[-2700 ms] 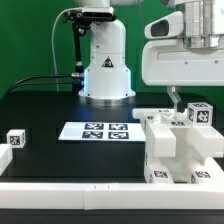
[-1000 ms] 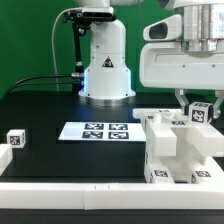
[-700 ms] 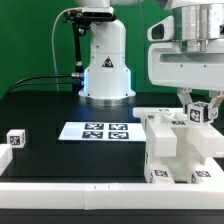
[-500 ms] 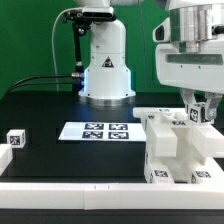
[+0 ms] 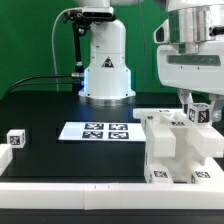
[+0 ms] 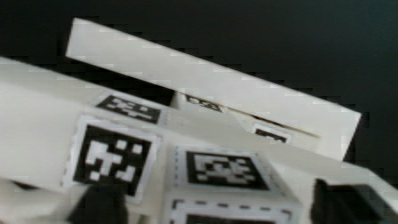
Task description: Assemble chair
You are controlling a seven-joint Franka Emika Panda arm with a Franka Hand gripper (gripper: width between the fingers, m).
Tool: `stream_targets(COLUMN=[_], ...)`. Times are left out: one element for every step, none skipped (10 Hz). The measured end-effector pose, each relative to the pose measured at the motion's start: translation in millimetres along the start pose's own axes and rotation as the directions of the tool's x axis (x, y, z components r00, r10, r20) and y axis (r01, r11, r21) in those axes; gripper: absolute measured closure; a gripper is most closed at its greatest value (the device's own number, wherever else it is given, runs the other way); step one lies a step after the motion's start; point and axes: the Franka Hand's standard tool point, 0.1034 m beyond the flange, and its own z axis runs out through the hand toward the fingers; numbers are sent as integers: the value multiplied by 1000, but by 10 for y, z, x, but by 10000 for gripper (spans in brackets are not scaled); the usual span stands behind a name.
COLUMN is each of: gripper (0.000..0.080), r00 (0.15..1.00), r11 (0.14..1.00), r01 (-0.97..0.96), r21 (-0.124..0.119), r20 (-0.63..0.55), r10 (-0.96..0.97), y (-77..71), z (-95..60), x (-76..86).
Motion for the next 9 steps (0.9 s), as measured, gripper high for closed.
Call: stream_targets(gripper=[190, 159, 159, 151, 151, 150, 150, 150, 150], r00=[989, 953, 897, 869, 844, 792, 728, 593, 434], r11=[989, 953, 897, 868, 844, 792, 727, 593, 432], r01=[146, 304, 442, 496, 536, 610, 686, 804, 899], r21=[0, 4, -15, -14, -15, -16, -22, -50, -70], r20=[-2, -2, -3, -2, -2, -1, 0, 3, 15], r10=[-146, -304, -442, -496, -536, -610, -686, -805, -901], y=[-10, -50, -67, -63, -59, -58, -53, -31, -12], z=[-12, -32, -34, -31, -30, -30, -25, -5, 21], x=[15, 2, -58, -51, -37, -35, -38, -59, -53])
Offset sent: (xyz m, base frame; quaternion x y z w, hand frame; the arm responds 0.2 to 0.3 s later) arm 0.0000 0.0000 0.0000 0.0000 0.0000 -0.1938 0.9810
